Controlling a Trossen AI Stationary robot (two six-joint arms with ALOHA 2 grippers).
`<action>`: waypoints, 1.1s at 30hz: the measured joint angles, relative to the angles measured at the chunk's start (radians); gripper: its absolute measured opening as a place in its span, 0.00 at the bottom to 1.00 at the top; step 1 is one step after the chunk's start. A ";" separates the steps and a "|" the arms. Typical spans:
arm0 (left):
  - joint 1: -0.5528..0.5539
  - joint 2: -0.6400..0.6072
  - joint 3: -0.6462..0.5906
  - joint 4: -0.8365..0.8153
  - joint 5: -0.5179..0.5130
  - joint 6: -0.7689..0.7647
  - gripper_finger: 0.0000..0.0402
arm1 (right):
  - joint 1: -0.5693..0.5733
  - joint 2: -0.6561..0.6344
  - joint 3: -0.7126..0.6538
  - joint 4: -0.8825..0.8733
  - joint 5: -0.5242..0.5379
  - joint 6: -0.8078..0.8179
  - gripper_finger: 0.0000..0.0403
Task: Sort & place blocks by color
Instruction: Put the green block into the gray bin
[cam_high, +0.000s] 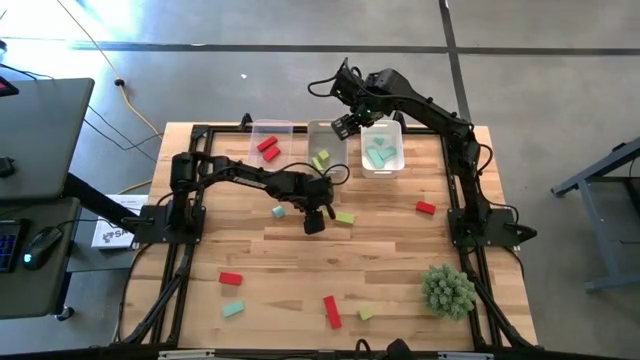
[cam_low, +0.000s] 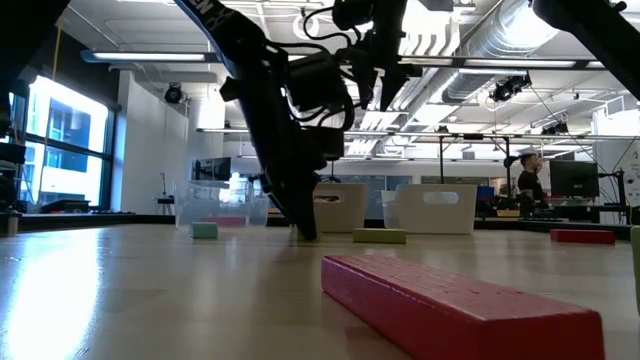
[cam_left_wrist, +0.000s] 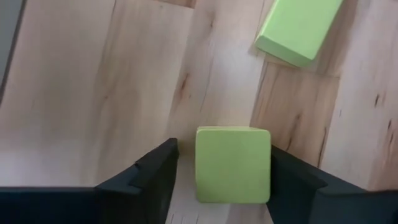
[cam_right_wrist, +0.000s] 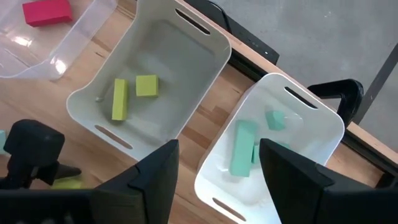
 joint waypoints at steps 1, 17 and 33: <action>0.000 0.000 0.000 0.004 -0.003 0.007 0.46 | 0.000 0.000 0.000 0.000 0.000 0.000 0.52; 0.059 -0.052 0.007 -0.011 0.140 -0.046 0.26 | 0.000 0.000 0.000 0.000 -0.001 -0.141 0.52; 0.211 -0.273 0.011 0.115 0.106 -0.152 0.26 | -0.037 0.000 0.000 0.020 0.002 -0.360 0.52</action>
